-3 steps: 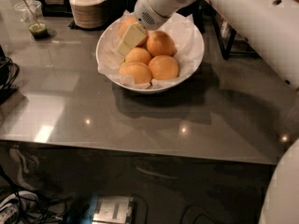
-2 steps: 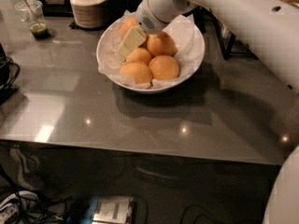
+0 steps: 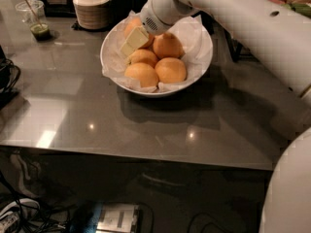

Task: Pick orange from white bowl

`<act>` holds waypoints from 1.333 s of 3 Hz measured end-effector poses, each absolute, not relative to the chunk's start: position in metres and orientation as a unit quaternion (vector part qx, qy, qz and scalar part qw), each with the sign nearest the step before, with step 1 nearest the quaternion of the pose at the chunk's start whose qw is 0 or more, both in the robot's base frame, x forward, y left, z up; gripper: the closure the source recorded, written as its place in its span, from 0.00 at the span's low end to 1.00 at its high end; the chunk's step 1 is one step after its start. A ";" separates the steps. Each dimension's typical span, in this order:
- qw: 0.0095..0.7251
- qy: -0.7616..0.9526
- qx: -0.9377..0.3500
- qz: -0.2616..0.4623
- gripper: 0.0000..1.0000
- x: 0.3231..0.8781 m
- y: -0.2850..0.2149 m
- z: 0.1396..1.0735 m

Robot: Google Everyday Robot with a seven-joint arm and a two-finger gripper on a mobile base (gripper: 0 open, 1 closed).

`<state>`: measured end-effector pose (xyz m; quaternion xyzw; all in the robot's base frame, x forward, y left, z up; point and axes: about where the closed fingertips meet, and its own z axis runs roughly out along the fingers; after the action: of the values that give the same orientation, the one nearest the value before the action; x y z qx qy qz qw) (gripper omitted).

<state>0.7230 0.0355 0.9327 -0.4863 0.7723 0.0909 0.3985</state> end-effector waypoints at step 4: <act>0.396 0.789 -0.464 0.081 0.64 0.730 0.038 0.923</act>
Offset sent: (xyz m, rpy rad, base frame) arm 0.0033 -0.0012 -0.0143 -0.0179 0.0225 -0.1039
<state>0.7295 0.0378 0.9235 -0.4635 0.7886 0.0811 0.3958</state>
